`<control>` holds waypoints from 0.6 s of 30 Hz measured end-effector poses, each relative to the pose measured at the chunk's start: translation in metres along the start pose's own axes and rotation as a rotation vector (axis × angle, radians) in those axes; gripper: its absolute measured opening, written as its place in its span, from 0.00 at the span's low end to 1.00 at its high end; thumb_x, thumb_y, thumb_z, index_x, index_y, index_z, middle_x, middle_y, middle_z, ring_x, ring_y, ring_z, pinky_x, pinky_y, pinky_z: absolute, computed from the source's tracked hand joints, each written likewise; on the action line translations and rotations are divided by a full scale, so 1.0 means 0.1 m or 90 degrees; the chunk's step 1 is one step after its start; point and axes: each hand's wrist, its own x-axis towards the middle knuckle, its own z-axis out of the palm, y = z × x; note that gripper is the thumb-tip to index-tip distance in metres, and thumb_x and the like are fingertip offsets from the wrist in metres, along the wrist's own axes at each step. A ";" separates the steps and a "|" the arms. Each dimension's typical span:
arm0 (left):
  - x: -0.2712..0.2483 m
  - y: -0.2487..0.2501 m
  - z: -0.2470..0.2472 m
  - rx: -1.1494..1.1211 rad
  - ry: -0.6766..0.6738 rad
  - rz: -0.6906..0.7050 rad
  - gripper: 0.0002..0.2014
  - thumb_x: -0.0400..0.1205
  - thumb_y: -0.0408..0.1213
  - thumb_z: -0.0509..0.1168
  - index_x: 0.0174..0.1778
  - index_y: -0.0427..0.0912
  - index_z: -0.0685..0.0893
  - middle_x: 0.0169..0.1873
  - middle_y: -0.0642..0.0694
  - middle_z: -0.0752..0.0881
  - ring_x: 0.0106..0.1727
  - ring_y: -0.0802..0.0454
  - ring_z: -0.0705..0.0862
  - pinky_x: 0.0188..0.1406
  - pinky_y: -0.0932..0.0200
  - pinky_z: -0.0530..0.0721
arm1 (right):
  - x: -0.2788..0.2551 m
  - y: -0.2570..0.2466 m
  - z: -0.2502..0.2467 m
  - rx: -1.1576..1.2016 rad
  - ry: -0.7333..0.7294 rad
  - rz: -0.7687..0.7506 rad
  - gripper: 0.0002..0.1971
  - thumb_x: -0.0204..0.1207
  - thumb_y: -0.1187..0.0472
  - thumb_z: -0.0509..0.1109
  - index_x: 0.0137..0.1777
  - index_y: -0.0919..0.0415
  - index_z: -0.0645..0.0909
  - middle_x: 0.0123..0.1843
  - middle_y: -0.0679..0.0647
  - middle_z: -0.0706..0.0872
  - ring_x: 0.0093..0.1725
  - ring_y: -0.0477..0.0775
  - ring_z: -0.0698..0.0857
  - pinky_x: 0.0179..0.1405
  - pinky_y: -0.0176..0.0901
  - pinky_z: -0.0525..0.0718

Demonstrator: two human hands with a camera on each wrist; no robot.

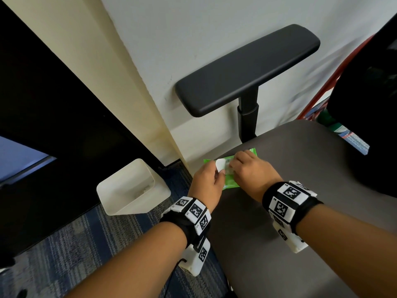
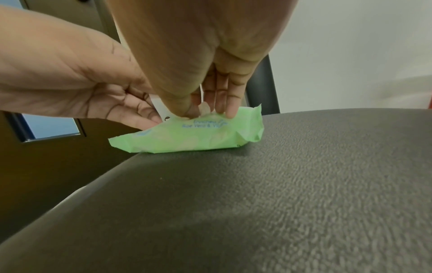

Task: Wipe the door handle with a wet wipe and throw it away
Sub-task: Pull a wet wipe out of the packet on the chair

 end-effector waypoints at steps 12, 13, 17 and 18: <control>-0.01 0.03 0.01 0.030 0.002 0.056 0.11 0.80 0.37 0.67 0.35 0.41 0.74 0.37 0.42 0.83 0.37 0.46 0.82 0.39 0.46 0.84 | -0.05 -0.07 -0.06 0.143 0.110 0.054 0.06 0.73 0.60 0.66 0.40 0.63 0.80 0.40 0.58 0.85 0.38 0.63 0.82 0.28 0.52 0.84; -0.01 0.05 0.00 0.036 -0.003 0.067 0.10 0.79 0.37 0.68 0.35 0.41 0.75 0.38 0.42 0.82 0.37 0.46 0.82 0.39 0.46 0.84 | -0.05 -0.08 -0.08 0.176 0.109 0.074 0.07 0.74 0.59 0.65 0.41 0.62 0.80 0.41 0.58 0.84 0.38 0.63 0.82 0.31 0.52 0.84; -0.01 0.07 0.00 0.031 -0.008 0.066 0.08 0.78 0.36 0.69 0.37 0.39 0.78 0.39 0.45 0.80 0.38 0.45 0.81 0.39 0.47 0.84 | -0.04 -0.08 -0.18 0.327 0.102 0.154 0.05 0.76 0.59 0.64 0.44 0.59 0.79 0.43 0.57 0.84 0.40 0.63 0.81 0.38 0.51 0.83; -0.01 0.07 0.01 0.030 -0.009 0.062 0.08 0.78 0.36 0.69 0.36 0.39 0.77 0.39 0.45 0.80 0.37 0.45 0.81 0.39 0.47 0.84 | -0.04 -0.07 -0.20 0.351 0.094 0.160 0.04 0.76 0.60 0.64 0.44 0.59 0.79 0.44 0.57 0.83 0.42 0.63 0.82 0.40 0.52 0.83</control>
